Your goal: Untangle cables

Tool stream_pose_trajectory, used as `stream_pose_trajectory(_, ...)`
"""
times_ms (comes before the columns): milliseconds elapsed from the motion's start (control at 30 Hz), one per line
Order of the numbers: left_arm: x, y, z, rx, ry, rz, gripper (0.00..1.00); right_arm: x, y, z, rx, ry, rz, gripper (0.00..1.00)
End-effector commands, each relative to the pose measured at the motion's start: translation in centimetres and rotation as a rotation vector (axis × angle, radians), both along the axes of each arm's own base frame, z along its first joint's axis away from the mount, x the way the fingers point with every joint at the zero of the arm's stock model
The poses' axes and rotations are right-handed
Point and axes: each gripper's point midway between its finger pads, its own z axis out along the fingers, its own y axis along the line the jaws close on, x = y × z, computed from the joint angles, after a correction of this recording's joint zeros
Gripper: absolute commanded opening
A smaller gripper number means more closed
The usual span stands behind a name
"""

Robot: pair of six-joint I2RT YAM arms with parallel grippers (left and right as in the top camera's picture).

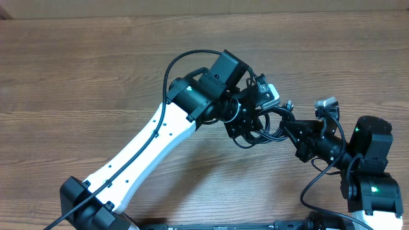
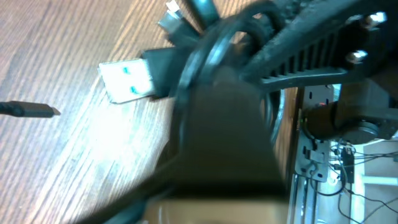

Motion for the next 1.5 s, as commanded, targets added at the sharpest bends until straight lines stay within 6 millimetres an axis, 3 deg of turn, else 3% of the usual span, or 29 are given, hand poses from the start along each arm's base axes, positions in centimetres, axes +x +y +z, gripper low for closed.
stream_pose_trajectory(0,0.5,0.6,2.0,-0.043,-0.033,0.008,0.20,0.0,0.0,1.5,-0.001,-0.046,0.004,0.04)
stream_pose_trajectory(133,0.5,0.5,2.1,-0.046,-0.036,0.005,0.04,-0.2,0.0,1.1,0.001,-0.026,0.004,0.04)
stream_pose_trajectory(167,0.4,0.4,2.1,-0.046,-0.036,0.004,0.04,-0.3,0.0,1.1,0.001,-0.022,0.004,0.04)
stream_pose_trajectory(200,0.3,0.3,2.1,-0.050,-0.039,-0.001,0.04,-0.4,0.1,0.8,0.003,-0.008,0.004,0.09)
stream_pose_trajectory(267,0.4,0.2,2.2,-0.052,-0.042,-0.001,0.04,-0.5,0.1,0.7,0.004,0.001,0.003,0.34)
stream_pose_trajectory(300,0.4,0.2,2.2,-0.052,-0.042,0.000,0.04,-0.6,0.1,0.6,0.004,0.005,0.003,0.41)
stream_pose_trajectory(433,0.8,0.7,1.9,-0.029,-0.031,0.035,0.04,-0.6,-0.1,0.4,0.021,0.037,-0.021,0.60)
stream_pose_trajectory(567,2.3,1.9,1.0,0.041,-0.022,0.178,0.04,0.3,-2.0,-0.7,0.024,0.126,-0.187,0.68)
stream_pose_trajectory(733,3.5,2.8,0.6,0.080,0.000,0.318,0.04,0.6,-3.9,-2.1,0.031,0.226,-0.353,0.70)
stream_pose_trajectory(867,3.9,2.5,1.0,0.054,0.005,0.343,0.04,0.7,-4.0,-2.0,0.103,0.271,-0.402,0.74)
stream_pose_trajectory(1000,4.6,1.7,1.8,0.004,0.003,0.367,0.04,1.3,-4.0,-1.1,0.199,0.288,-0.456,0.84)
stream_pose_trajectory(1300,3.8,-1.5,5.0,-0.191,0.007,0.224,0.04,1.4,-4.0,-1.0,0.237,0.311,-0.479,0.86)
stream_pose_trajectory(1467,2.0,-2.8,6.6,-0.288,0.003,0.068,0.04,1.7,-4.2,-1.7,0.229,0.335,-0.490,0.85)
